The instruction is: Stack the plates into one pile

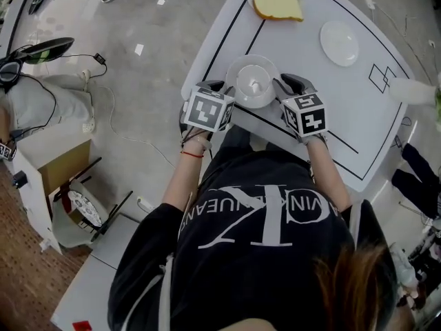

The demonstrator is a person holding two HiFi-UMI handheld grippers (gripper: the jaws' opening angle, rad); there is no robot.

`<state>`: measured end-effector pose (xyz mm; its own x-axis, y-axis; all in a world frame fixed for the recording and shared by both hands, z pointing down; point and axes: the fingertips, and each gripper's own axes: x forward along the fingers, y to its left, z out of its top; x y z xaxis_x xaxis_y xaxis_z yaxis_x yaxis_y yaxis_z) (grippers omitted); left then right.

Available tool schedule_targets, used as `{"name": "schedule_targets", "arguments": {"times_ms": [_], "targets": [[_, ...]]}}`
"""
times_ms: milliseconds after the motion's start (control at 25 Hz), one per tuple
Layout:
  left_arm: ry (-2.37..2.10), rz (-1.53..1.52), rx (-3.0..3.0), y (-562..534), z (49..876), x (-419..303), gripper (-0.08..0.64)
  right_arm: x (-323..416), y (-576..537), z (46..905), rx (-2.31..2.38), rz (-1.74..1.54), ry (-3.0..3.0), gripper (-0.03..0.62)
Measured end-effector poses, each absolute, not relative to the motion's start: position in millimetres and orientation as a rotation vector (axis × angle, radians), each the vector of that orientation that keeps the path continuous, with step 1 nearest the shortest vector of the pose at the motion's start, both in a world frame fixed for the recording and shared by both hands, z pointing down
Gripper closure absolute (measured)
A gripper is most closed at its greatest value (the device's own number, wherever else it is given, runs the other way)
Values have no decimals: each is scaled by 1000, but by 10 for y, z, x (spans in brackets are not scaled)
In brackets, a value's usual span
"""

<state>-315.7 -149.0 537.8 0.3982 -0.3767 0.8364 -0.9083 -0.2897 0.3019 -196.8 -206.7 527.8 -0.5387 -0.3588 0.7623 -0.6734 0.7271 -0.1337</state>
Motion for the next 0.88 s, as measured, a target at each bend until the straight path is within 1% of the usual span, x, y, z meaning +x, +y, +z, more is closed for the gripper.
{"name": "schedule_targets", "arguments": {"times_ms": [80, 280, 880], "targets": [[-1147, 850, 1886, -1545, 5325, -3197, 414, -1942, -2077, 5242, 803, 554, -2198, 471], [-1270, 751, 2031, -1802, 5083, -3157, 422, -1763, -2154, 5103, 925, 607, -2278, 463], [-1035, 635, 2177, -2348, 4778, -1917, 434, -428, -2381, 4900, 1252, 728, -2238, 462]]}}
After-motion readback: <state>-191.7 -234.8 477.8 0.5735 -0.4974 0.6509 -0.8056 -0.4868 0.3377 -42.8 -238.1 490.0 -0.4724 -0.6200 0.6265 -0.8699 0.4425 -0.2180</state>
